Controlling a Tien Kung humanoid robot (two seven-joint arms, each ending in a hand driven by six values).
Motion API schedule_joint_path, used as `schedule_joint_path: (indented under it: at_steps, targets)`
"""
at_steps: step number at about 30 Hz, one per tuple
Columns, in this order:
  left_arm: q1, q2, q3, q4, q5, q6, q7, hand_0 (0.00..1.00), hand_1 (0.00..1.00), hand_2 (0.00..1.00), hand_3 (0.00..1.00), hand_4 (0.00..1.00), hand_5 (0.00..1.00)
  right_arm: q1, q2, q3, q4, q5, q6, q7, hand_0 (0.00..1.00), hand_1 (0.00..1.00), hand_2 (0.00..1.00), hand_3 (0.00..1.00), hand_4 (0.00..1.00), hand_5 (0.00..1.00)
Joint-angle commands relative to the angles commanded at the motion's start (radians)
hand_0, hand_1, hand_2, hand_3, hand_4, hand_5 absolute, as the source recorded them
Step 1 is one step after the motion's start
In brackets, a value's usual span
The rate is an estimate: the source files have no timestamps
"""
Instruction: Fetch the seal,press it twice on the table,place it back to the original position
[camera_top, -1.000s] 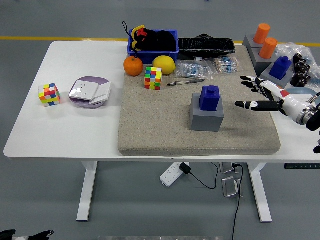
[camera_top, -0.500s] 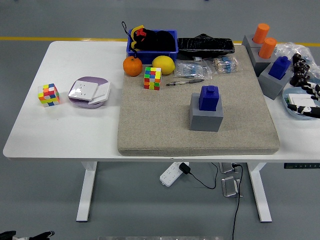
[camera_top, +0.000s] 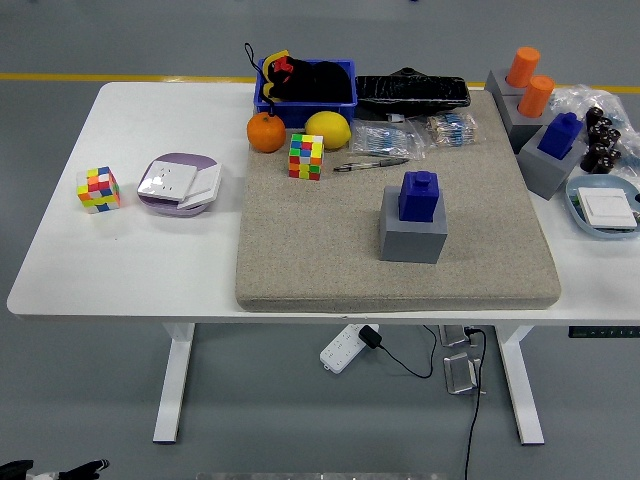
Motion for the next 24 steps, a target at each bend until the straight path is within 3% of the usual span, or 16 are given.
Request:
schedule_joint_path:
  at_steps: [24]
  targets:
    - [-0.003,0.003,-0.005,0.001,0.006,0.003,0.003,0.814,0.786,0.766,0.800,0.687,0.409,-0.002,0.003,0.019,-0.009,-0.014,0.017,-0.043,0.965,0.921,0.897,0.881,0.998,0.451]
